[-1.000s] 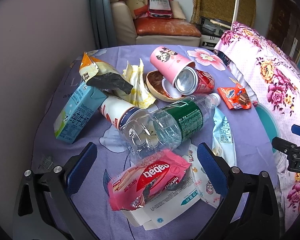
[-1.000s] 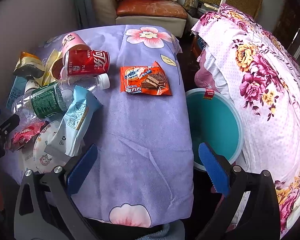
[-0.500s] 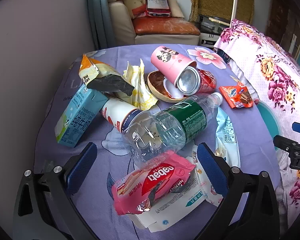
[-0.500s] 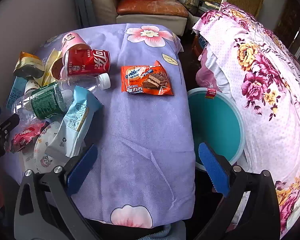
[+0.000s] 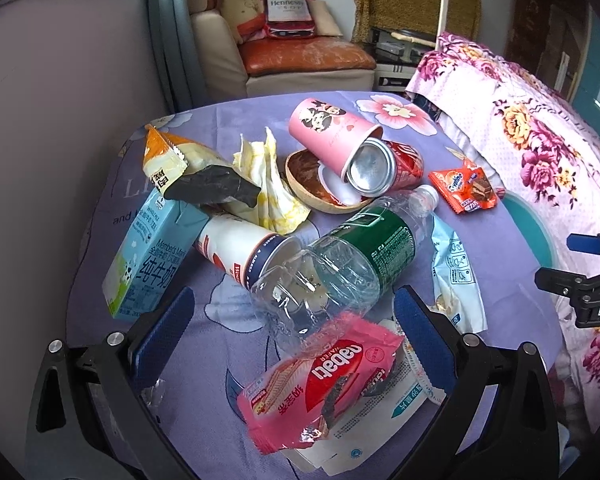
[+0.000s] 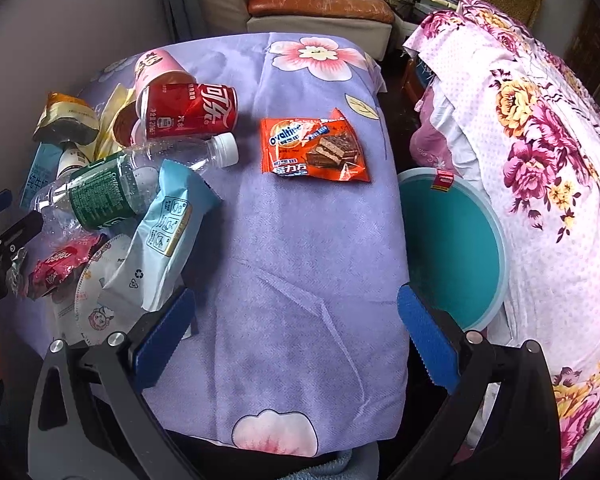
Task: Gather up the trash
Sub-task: 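Move both tools toward the trash pile on the table, then grasp the light blue snack wrapper with the right tool while the left tool grasps the clear water bottle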
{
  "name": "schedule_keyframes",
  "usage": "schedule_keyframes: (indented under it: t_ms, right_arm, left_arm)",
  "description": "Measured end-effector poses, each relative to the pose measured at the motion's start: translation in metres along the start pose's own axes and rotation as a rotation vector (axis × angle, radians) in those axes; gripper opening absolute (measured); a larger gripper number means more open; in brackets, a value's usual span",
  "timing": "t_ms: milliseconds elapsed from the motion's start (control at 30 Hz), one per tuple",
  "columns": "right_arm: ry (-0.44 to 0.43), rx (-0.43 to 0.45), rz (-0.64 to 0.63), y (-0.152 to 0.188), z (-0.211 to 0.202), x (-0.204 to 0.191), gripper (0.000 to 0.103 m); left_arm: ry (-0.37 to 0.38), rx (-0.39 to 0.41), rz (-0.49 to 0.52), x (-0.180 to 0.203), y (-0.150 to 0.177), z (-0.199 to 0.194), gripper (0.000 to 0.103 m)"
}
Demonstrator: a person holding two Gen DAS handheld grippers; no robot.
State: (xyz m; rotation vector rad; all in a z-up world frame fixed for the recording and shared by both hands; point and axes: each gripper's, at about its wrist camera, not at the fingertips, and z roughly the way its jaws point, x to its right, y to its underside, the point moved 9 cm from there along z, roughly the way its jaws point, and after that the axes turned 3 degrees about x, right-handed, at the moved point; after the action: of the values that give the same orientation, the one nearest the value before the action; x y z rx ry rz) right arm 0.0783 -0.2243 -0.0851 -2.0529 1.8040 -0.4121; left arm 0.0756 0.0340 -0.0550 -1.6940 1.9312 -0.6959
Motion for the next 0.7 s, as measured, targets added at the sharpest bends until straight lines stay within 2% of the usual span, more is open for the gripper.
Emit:
schedule_keyframes:
  t_ms: [167,300,433,500,567,600,633,700]
  right_arm:
    - [-0.076,-0.045,0.006,-0.008,0.014,-0.017,0.097]
    - [-0.153,-0.071,-0.009,-0.017,0.028,-0.042,0.097]
    - [-0.215,-0.095,-0.021,-0.022,0.044,-0.068,0.097]
    - [-0.233,-0.113,-0.024,-0.023,0.055,-0.078,0.095]
    - [-0.252,-0.133,-0.021,-0.021,0.063,-0.082,0.089]
    - [-0.263,-0.151,-0.013,-0.019,0.069,-0.084,0.080]
    - [-0.276,-0.168,-0.005,-0.017,0.071,-0.086,0.065]
    - [-0.321,-0.209,0.016,-0.010,0.075,-0.089,0.042]
  left_arm:
    - [-0.022,0.014,0.071,-0.008,-0.002,0.000,0.099]
    - [0.013,-0.009,0.100,-0.009,-0.002,0.003,0.099]
    - [0.002,-0.036,0.082,-0.019,-0.005,0.006,0.099]
    - [0.019,-0.050,0.061,-0.024,-0.007,0.009,0.099]
    - [0.021,-0.046,0.054,-0.027,-0.010,0.009,0.099]
    - [0.039,-0.044,0.063,-0.026,-0.011,0.008,0.099]
    - [0.055,-0.041,0.072,-0.023,-0.014,0.006,0.099]
    - [0.071,-0.032,0.093,-0.018,-0.019,0.003,0.099]
